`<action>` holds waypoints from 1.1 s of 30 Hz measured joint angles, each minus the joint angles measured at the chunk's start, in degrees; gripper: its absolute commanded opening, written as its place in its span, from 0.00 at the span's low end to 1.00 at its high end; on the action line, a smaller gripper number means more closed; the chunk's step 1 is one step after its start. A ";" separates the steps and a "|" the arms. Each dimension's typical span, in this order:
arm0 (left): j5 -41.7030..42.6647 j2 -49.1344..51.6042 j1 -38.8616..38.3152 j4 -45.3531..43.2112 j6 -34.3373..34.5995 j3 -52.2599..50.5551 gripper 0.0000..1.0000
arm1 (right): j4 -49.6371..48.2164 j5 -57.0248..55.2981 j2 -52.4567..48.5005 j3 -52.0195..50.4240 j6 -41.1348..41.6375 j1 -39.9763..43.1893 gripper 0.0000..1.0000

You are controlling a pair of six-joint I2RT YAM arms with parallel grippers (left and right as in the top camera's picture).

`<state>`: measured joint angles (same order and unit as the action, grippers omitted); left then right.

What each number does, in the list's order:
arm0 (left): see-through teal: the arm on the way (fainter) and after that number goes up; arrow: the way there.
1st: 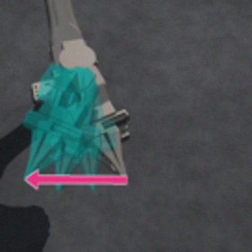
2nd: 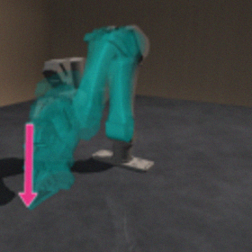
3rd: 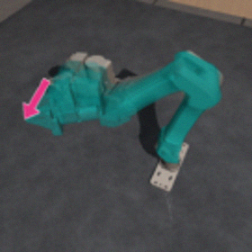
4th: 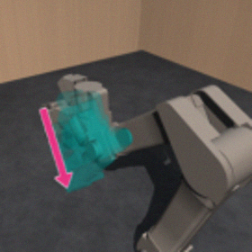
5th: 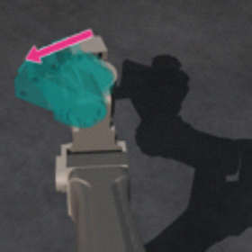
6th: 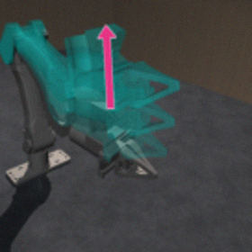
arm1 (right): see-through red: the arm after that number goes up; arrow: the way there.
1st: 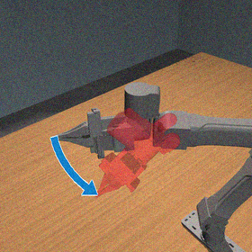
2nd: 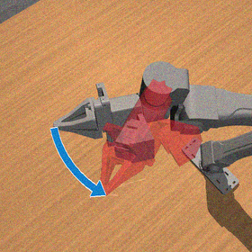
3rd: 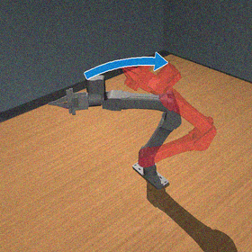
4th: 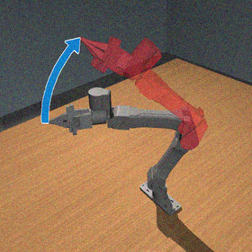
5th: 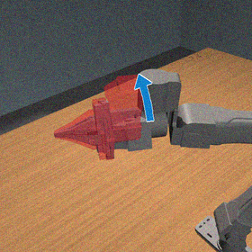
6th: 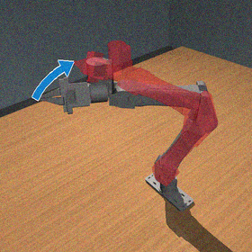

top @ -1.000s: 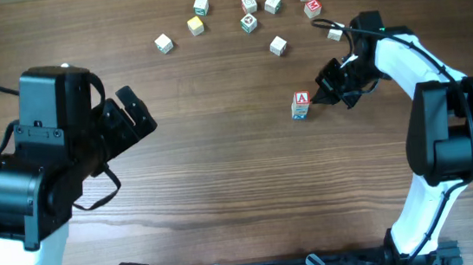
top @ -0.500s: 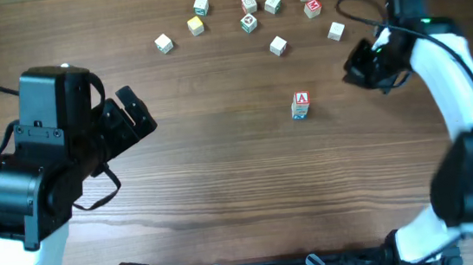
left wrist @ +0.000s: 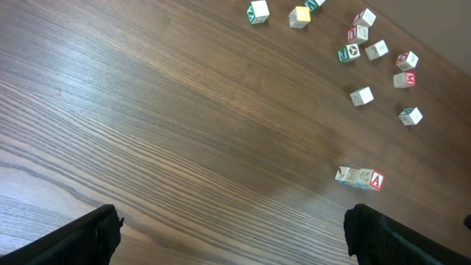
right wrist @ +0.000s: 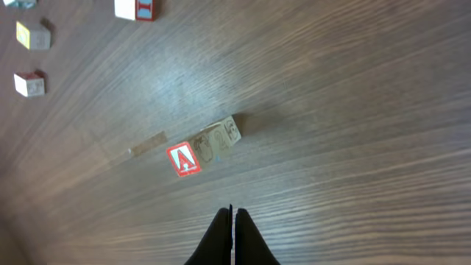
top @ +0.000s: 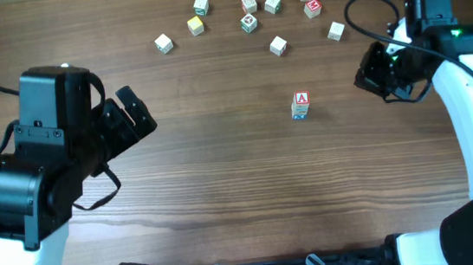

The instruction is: Form a tower

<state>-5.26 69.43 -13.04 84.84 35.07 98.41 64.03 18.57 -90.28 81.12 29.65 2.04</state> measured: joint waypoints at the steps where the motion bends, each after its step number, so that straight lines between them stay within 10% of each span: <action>1: 0.00 0.00 0.00 0.02 -0.02 0.00 1.00 | -0.61 -0.13 -0.02 -0.28 0.00 -0.76 0.04; 33: 0.00 0.00 0.00 0.00 -0.02 0.00 1.00 | -5.38 -3.26 -10.99 -0.52 11.74 -6.95 0.04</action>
<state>-5.26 69.43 -13.04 84.84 35.05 98.41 58.65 15.31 -101.27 80.60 41.39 -4.91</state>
